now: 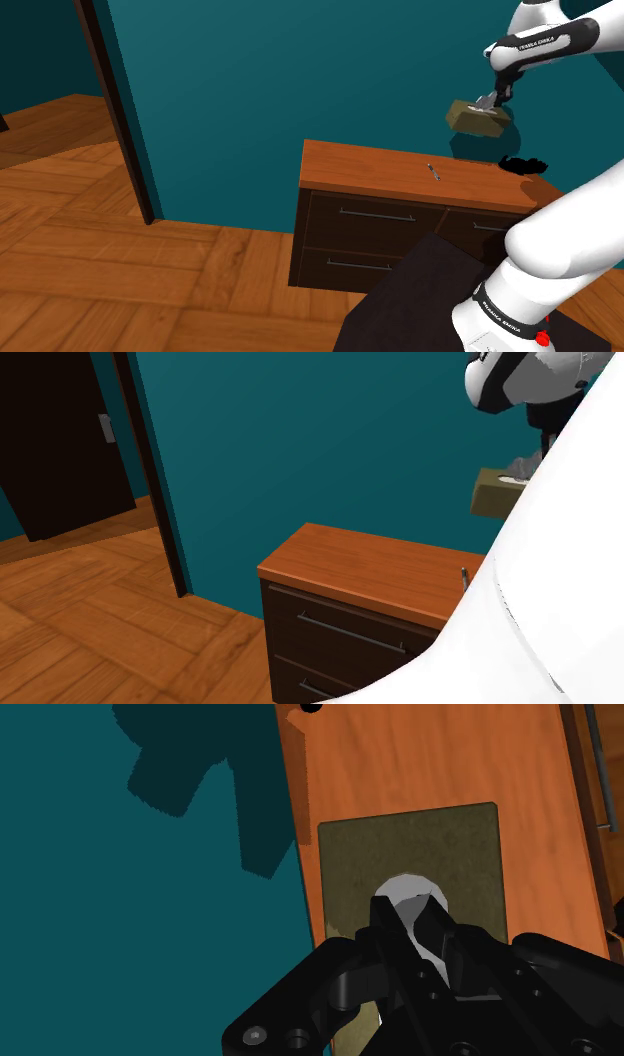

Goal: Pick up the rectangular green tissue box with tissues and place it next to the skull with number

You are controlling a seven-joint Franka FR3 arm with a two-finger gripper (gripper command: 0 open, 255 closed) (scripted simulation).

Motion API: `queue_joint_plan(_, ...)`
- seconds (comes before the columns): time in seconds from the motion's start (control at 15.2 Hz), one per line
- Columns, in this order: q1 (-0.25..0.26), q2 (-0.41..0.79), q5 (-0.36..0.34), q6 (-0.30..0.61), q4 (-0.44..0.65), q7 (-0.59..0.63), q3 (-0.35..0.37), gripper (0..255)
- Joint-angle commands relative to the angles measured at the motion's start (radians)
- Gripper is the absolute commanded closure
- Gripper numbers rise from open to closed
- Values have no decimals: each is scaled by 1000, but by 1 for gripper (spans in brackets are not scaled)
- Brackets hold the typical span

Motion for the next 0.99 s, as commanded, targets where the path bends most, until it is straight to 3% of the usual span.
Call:
queue_joint_plan(0.0, -13, 8, 19, 22, 9, -56, -36, 255)
queue_joint_plan(0.53, -56, 71, 148, 109, 63, -306, -196, 255)
queue_joint_plan(0.92, -89, 184, 353, 155, 151, -555, -322, 255)
